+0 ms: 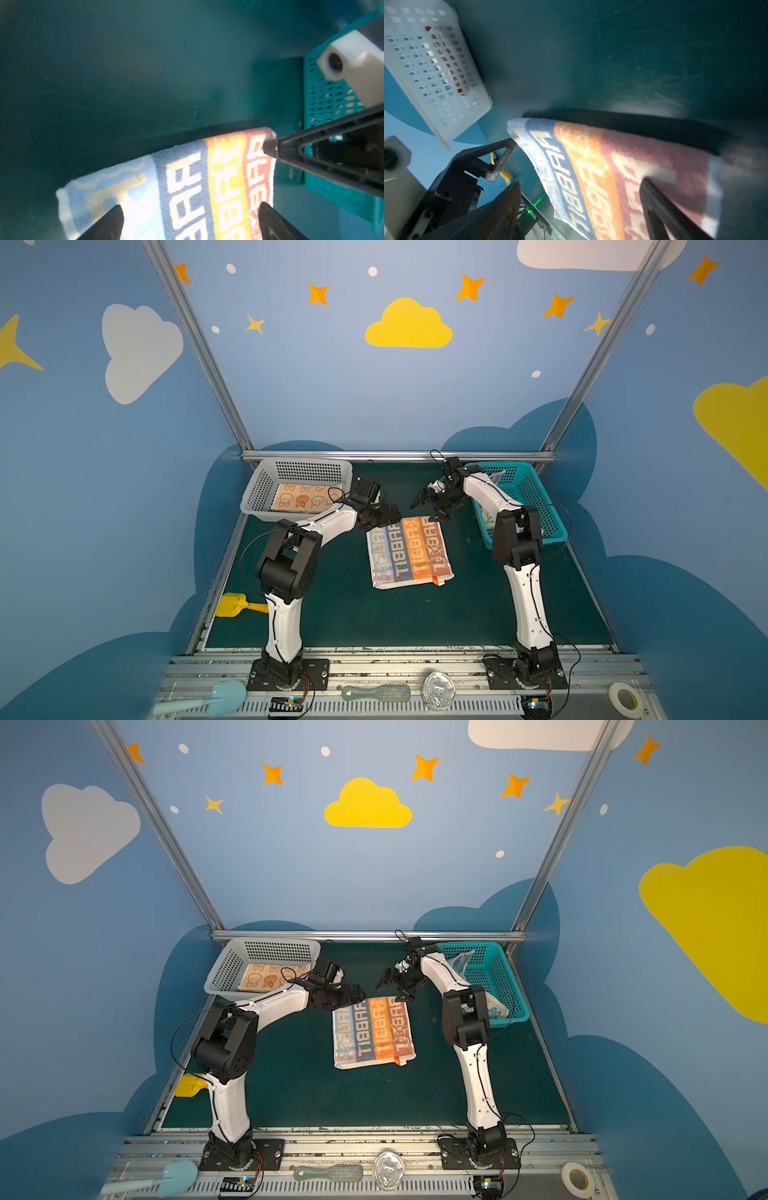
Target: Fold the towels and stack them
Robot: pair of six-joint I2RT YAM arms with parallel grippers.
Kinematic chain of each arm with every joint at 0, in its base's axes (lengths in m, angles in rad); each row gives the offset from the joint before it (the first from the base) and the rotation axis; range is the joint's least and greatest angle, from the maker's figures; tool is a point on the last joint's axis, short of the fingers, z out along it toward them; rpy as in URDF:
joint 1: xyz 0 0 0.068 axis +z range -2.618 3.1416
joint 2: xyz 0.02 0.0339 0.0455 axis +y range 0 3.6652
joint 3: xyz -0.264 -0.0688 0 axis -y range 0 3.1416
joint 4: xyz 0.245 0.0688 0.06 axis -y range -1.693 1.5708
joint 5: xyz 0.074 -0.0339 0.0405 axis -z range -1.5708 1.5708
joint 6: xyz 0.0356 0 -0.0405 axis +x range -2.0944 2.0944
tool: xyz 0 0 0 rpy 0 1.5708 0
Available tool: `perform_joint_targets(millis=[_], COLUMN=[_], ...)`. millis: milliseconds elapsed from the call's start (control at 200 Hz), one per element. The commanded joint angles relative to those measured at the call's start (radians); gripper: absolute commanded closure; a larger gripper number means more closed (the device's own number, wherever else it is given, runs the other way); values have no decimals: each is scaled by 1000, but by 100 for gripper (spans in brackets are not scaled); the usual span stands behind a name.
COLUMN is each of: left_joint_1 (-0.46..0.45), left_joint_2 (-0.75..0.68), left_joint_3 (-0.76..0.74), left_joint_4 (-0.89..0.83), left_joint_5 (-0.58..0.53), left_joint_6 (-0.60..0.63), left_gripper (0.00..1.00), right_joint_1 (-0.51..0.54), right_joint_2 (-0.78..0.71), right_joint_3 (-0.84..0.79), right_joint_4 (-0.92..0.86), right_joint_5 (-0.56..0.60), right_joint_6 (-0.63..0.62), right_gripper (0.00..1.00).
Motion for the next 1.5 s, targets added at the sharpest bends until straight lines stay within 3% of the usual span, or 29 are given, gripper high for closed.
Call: perform_joint_targets(millis=[0,250,486,751,831,1021,1322,1497], left_joint_1=[18,50,41,-13,-23,-28,-26,-14], left_joint_2=[19,86,77,-4,-17,-37,-64,-70], left_joint_3=[0,5,113,130,117,93,43,42], left_joint_4=[24,7,-87,-124,-130,-179,-179,-189], left_joint_5=[18,4,-55,-315,-349,-376,-462,-423], left_joint_6=[40,98,197,397,435,411,394,376], left_gripper=[0,0,0,0,0,0,0,0], right_joint_1=[-1,-8,-16,-43,-43,-42,-26,-10], right_joint_2=[28,32,-58,-101,-87,-18,66,95], right_joint_3=[60,34,50,58,58,100,144,149], right_joint_4=[-35,-54,-85,-159,-166,-196,-203,-193], right_joint_5=[-25,15,46,232,273,335,320,313], right_joint_6=[-4,-53,-110,-229,-270,-334,-372,-383], right_gripper=[11,11,10,10,11,25,40,46])
